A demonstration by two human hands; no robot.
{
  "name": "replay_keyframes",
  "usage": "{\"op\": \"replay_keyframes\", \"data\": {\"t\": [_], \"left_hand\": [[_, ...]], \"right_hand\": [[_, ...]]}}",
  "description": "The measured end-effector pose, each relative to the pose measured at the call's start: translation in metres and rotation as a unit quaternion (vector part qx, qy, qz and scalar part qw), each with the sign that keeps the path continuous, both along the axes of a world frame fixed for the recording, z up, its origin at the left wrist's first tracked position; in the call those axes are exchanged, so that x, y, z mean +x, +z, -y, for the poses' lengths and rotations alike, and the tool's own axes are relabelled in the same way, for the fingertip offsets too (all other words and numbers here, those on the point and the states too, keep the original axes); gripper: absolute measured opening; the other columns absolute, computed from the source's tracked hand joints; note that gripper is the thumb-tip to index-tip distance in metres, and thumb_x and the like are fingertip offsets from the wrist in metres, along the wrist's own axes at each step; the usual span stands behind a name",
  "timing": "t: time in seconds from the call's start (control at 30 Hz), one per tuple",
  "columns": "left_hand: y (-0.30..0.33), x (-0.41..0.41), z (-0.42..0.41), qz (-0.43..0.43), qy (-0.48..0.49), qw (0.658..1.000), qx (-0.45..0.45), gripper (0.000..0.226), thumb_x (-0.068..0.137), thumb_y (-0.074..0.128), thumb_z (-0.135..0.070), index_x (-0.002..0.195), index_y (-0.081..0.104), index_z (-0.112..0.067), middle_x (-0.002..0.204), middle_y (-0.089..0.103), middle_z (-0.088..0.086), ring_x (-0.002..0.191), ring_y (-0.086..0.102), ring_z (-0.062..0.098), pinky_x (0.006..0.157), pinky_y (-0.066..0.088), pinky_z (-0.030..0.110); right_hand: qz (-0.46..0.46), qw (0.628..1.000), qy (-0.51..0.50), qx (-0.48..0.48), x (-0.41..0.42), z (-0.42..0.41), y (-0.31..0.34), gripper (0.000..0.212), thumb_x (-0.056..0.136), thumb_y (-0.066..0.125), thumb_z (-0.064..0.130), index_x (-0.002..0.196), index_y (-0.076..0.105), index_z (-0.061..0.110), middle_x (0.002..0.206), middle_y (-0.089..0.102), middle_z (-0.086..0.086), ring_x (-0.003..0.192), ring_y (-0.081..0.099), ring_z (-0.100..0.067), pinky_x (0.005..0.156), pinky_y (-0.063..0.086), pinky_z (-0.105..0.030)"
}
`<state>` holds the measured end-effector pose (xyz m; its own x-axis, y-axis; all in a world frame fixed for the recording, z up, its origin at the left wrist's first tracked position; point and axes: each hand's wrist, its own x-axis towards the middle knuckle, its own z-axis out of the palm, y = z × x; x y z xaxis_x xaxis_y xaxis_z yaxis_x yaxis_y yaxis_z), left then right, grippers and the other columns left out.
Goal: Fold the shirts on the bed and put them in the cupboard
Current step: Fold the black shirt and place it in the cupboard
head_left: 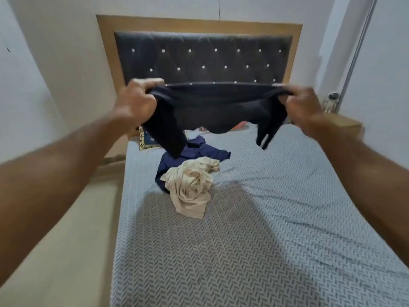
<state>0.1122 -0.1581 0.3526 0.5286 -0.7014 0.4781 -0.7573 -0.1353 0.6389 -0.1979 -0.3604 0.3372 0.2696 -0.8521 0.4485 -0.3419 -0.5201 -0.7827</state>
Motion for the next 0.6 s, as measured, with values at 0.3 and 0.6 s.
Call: {"op": "replay_keyframes", "data": {"t": [0.3, 0.6], "left_hand": [[-0.216, -0.042, -0.063, 0.045, -0.065, 0.914, 0.399, 0.030, 0.097, 0.051, -0.016, 0.114, 0.073, -0.030, 0.104, 0.074, 0.004, 0.097, 0.067, 0.029, 0.079, 0.051, 0.035], [-0.338, -0.102, -0.149, -0.063, -0.133, 0.807, 0.573, 0.024, 0.099, 0.052, -0.034, 0.086, 0.070, -0.027, 0.079, 0.066, -0.004, 0.083, 0.061, 0.022, 0.072, 0.042, 0.033]], "right_hand": [[-0.259, 0.954, 0.050, 0.143, -0.066, -0.055, -0.233, 0.040, 0.093, 0.056, 0.003, 0.117, 0.076, 0.028, 0.103, 0.075, 0.004, 0.093, 0.063, -0.016, 0.081, 0.040, -0.025], [-0.403, 0.874, 0.123, 0.242, -0.149, -0.125, -0.354, 0.046, 0.094, 0.045, 0.005, 0.100, 0.076, 0.038, 0.082, 0.075, -0.004, 0.074, 0.065, -0.025, 0.067, 0.048, -0.040]]}}
